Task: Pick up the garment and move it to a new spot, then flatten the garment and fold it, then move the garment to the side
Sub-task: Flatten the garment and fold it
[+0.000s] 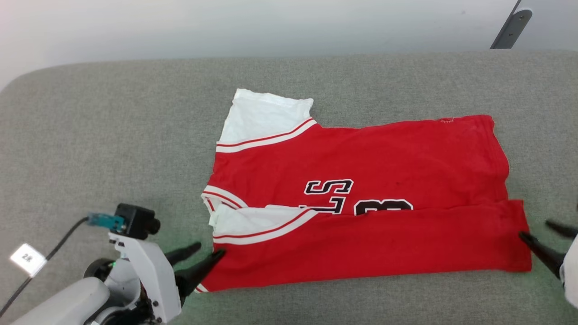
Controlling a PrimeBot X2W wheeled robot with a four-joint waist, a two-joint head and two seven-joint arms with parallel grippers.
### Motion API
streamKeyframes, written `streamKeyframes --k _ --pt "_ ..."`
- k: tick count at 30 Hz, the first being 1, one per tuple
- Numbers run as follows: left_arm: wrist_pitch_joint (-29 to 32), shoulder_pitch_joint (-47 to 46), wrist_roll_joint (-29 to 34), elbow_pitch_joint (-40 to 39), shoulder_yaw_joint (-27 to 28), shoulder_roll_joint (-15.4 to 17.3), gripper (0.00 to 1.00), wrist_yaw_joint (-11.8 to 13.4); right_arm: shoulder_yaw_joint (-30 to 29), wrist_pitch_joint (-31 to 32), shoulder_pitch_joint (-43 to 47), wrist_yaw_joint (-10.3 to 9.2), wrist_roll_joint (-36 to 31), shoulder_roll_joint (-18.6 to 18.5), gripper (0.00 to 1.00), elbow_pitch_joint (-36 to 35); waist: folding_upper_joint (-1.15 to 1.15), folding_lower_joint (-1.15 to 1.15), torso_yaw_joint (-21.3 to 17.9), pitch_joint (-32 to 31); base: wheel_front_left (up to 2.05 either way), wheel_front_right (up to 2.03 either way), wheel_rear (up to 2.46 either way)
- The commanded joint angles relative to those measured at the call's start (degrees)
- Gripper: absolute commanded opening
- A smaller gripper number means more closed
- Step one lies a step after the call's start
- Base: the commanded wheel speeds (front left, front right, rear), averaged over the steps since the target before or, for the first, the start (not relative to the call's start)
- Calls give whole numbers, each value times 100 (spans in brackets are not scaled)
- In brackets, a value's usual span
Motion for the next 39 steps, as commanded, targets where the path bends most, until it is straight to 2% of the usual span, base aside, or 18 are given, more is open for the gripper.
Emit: streamKeyframes --k 1,5,8,10,15,21,26,30,35,37,39 --pt "-147 64 52 -43 70 -3 100 36 -183 -104 110 -9 -106 88 100 -55 0 0 1 3 0 0 0" --pt "-958 36 208 -47 427 -81 100 193 -829 -695 142 -9 -550 399 100 -248 0 0 39 59 0 0 0" --pt "-1767 -73 518 112 677 -273 100 347 -1150 -1318 48 -9 -905 824 100 -353 0 0 25 162 0 0 0" --pt "-2093 -166 669 282 816 -435 100 394 -1260 -1649 -39 -9 -1088 1115 100 -380 0 0 -13 235 0 0 0" --pt "-2315 -798 1020 871 1149 -782 100 519 -1456 -2297 -426 -9 -1402 1742 100 -400 0 0 -199 507 0 0 0" --pt "-2180 -1987 1372 1889 1257 -1012 100 330 -1738 -2939 -853 -9 -1576 2387 100 -437 0 0 -670 870 0 0 0" --pt "-1425 -2883 1389 3036 1135 -1179 100 69 -1879 -3251 -857 -9 -1640 2720 100 -468 0 0 -1120 1053 0 0 0" --pt "-257 -3429 1311 3885 895 -1205 100 -93 -1937 -3328 -733 -9 -1630 2855 100 -452 0 0 -1463 1153 0 0 0" --pt "1647 -3906 1279 4529 431 -1169 100 -360 -1999 -3323 -604 -9 -1526 2942 100 -363 0 0 -1757 1280 0 0 0" --pt "2088 -4120 1354 4691 288 -1168 100 -395 -1983 -3313 -582 -9 -1460 2952 100 -345 0 0 -1822 1346 0 0 0" --pt "2397 -4266 1342 4899 240 -1236 100 -324 -1951 -3304 -580 -9 -1438 2934 100 -329 0 0 -1878 1425 0 0 0"
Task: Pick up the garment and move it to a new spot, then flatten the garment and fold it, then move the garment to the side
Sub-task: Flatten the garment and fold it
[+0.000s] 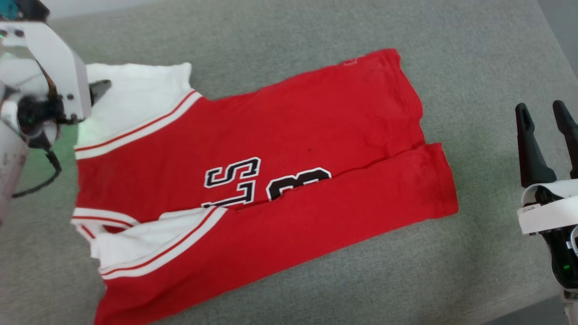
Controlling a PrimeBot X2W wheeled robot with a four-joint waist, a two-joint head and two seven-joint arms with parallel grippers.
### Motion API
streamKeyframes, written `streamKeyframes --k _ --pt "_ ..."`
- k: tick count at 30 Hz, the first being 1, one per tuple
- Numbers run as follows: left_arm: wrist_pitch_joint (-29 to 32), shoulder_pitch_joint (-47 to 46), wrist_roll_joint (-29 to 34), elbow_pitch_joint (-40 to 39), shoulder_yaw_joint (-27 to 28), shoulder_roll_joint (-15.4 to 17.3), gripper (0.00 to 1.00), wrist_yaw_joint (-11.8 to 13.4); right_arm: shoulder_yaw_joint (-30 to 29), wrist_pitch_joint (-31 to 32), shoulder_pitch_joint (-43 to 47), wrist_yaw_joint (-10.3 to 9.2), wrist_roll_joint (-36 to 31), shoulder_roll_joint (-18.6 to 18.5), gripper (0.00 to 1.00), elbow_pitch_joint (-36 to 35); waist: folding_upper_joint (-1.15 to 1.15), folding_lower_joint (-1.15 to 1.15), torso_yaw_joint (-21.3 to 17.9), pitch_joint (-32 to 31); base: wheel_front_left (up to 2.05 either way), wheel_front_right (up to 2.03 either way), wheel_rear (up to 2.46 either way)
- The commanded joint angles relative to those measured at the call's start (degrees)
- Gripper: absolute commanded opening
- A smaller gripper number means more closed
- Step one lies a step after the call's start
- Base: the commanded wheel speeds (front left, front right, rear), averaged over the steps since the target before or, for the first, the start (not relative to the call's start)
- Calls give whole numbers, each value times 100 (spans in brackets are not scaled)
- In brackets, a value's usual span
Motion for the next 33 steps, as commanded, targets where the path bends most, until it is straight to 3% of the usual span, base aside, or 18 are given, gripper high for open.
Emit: streamKeyframes --k 1,6,7,8,9,10,12,17,18,22,26,33 --pt "204 -88 0 138 -54 -46 100 20 45 -9 -15 -9 46 5 100 6 0 0 -238 262 0 0 0" --pt "739 -239 69 516 -227 -220 100 27 83 26 -122 -9 71 -70 100 -30 0 0 -249 392 0 0 0" --pt "803 -252 24 557 -228 -273 78 -12 92 38 -141 -9 77 -87 100 -45 0 0 -221 404 0 0 0" --pt "803 -252 24 557 -228 -273 78 -12 92 38 -141 -9 77 -87 100 -45 0 0 -221 404 0 0 0" --pt "835 -263 -76 584 -190 -413 29 -86 165 111 -202 -9 90 -149 100 -84 0 0 -145 428 0 0 0" --pt "828 -273 -111 598 -171 -473 0 -115 242 170 -276 -9 82 -199 100 -103 0 0 -107 439 0 0 0" --pt "821 -309 -136 630 -160 -535 0 -163 484 408 -487 -9 71 -335 100 -118 0 0 -31 457 0 0 0" --pt "740 -456 -178 650 -147 -656 0 -263 1422 1693 -1460 -9 243 -844 100 244 0 0 201 530 0 0 0" --pt "740 -456 -178 650 -147 -656 0 -263 1422 1693 -1460 -9 243 -844 100 244 0 0 201 530 0 0 0" --pt "642 -623 -147 558 -193 -829 0 -299 2132 2804 -2445 -9 463 -1210 100 864 0 0 440 648 0 0 0" --pt "606 -762 -162 461 -244 -976 0 -323 2468 3656 -3395 -9 715 -1291 100 1724 0 0 657 801 0 0 0" --pt "551 -857 -189 143 -430 -1062 0 -312 2814 4504 -4442 -9 1100 -1054 100 3121 0 0 916 991 0 0 0"
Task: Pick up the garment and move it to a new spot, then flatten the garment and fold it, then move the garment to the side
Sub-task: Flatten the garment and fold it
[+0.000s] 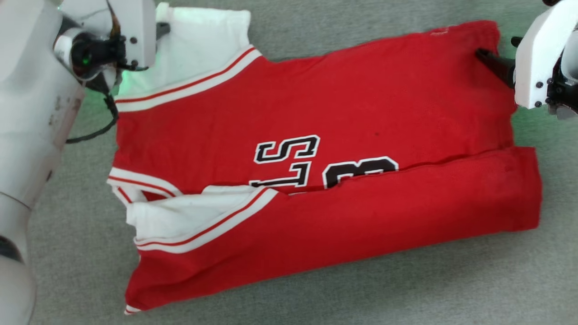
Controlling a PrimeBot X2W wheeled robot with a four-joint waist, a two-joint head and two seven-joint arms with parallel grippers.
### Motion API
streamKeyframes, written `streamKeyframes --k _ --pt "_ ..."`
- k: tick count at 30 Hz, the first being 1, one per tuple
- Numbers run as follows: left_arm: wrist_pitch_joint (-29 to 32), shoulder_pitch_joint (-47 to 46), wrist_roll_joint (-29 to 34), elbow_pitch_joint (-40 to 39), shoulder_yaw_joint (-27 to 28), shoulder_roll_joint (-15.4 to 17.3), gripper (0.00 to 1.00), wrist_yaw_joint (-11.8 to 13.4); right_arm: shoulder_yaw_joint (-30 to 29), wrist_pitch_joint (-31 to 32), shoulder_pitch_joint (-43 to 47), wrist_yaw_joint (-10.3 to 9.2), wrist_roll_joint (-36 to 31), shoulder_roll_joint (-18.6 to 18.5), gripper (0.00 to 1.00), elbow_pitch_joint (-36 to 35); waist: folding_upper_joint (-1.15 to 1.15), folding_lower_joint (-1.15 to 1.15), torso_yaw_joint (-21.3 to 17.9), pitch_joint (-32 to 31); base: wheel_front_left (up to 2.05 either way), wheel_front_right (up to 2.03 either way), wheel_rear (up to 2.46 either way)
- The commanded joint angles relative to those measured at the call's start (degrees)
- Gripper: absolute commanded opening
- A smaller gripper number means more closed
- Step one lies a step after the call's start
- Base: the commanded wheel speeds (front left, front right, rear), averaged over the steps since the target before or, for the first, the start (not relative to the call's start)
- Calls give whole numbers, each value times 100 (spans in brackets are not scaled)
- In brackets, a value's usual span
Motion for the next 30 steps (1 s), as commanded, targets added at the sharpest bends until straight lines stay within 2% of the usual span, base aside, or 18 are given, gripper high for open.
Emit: streamKeyframes --k 1,4,5,6,8,15,21,26,30 --pt "56 187 -12 6 -123 -65 0 -7 102 53 -97 -9 63 -9 100 76 0 0 148 130 0 0 0" --pt "33 206 -50 -97 -194 -61 0 1 328 125 -201 -8 263 44 100 266 0 0 201 151 0 0 0" --pt "22 210 -72 -126 -216 -64 0 0 406 84 -223 -8 297 33 96 300 0 0 214 150 0 0 0" --pt "8 214 -99 -154 -234 -66 0 0 496 39 -239 -8 323 8 42 321 0 0 225 147 0 0 0" --pt "-27 239 -159 -228 -258 -71 0 0 636 -66 -263 -8 396 -24 0 391 0 0 249 124 0 0 0" --pt "-611 268 -447 -699 -166 -13 0 -2 938 -806 -200 -9 664 -358 0 356 0 0 464 -274 0 0 0" --pt "-1249 665 -734 -1560 -203 300 0 -3 1198 -1364 320 -9 1059 -875 0 -162 0 0 809 -990 0 0 0" --pt "-1716 1303 -994 -2742 -365 804 0 -3 1384 -1645 994 -9 1274 -1446 0 -766 0 0 1049 -1522 0 0 0" --pt "-2234 2040 -1102 -3892 -518 1396 0 -3 1335 -1791 1637 -9 1427 -1801 0 -1214 0 0 1159 -1748 0 0 0"
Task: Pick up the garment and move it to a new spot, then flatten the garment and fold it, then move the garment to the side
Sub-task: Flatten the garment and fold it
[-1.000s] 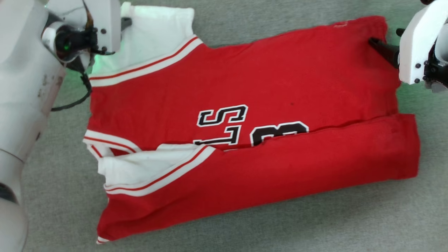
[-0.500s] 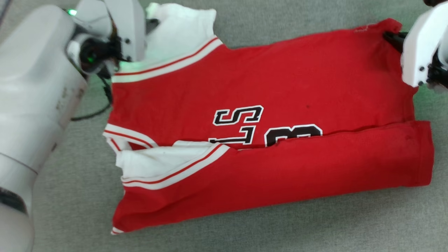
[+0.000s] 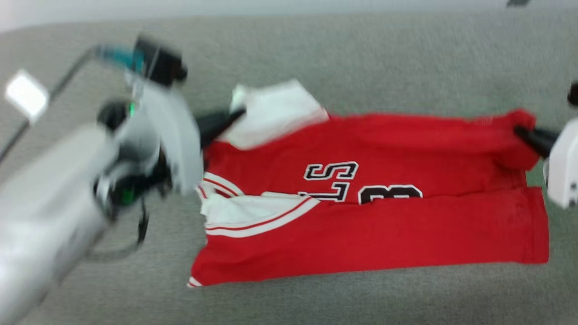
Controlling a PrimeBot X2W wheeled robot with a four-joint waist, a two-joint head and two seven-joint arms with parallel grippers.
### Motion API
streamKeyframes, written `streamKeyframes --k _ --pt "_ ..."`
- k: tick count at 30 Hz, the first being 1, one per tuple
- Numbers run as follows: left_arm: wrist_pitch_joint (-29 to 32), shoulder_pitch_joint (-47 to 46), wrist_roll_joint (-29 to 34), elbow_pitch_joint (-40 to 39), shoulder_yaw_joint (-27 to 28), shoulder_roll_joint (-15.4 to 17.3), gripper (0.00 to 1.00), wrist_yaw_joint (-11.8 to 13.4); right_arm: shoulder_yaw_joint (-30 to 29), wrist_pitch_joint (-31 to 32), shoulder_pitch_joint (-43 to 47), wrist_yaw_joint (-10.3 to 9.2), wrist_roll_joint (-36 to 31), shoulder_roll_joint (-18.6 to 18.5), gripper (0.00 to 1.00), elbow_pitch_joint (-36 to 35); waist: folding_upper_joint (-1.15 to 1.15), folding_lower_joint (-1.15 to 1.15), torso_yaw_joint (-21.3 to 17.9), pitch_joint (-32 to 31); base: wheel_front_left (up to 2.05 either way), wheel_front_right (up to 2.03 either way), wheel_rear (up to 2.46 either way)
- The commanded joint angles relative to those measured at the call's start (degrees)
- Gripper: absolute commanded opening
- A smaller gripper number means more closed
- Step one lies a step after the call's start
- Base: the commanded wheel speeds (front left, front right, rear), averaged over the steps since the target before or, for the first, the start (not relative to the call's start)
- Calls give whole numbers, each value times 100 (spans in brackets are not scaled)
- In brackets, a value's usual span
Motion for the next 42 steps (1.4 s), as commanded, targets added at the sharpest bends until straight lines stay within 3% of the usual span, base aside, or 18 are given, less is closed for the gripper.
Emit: streamKeyframes --k 1,7,12,16,19,27,28,30,31,32,33,34,37,42 --pt "-232 318 -31 -350 -36 184 0 5 -40 -51 284 -9 85 -113 0 -143 0 0 343 -424 0 0 0" --pt "-1514 1710 -317 -1717 -60 988 0 5 -476 -381 1299 -9 179 -419 0 -644 0 0 423 -504 0 0 0" --pt "-2145 2491 -265 -2000 -236 1147 0 5 -1031 -700 2179 -9 287 -447 0 -864 0 0 478 -519 0 0 0" --pt "-2388 2778 -190 -1771 -366 909 0 53 -1356 -864 2692 -9 111 -313 0 -827 0 0 508 -403 0 0 0" --pt "-2393 2808 -144 -1290 -498 517 0 40 -1515 -994 2886 -9 -87 -155 0 -699 0 0 525 -326 0 0 0" --pt "-2782 2704 236 95 -597 -180 0 2 -1610 -1142 2878 -9 -554 236 1 -455 0 0 407 -247 0 0 0" --pt "-2830 2726 255 160 -575 -236 1 8 -1641 -1174 2892 -9 -565 265 32 -464 0 0 395 -255 0 0 0" --pt "-2926 2781 344 264 -532 -286 32 4 -1709 -1220 2951 -9 -596 271 100 -502 0 0 385 -301 0 0 0" --pt "-2956 2822 409 301 -527 -313 49 2 -1745 -1234 3000 -9 -594 269 100 -535 0 0 388 -340 0 0 0" --pt "-2956 2822 409 301 -527 -313 49 2 -1745 -1234 3000 -9 -594 269 100 -535 0 0 388 -340 0 0 0" --pt "-2986 2880 459 323 -496 -334 79 1 -1788 -1235 3044 -9 -543 282 100 -585 0 0 386 -382 0 0 0" --pt "-3011 2944 499 341 -413 -359 100 1 -1846 -1237 3089 -9 -499 274 100 -635 0 0 396 -435 0 0 0" --pt "-3053 3193 646 301 -43 -430 100 103 -2088 -1200 3275 -9 -373 162 100 -808 0 0 484 -598 0 0 0" --pt "-3046 3944 1236 -62 1199 -748 100 238 -2656 -1043 3702 -9 -114 44 100 -958 0 0 744 -836 0 0 0"
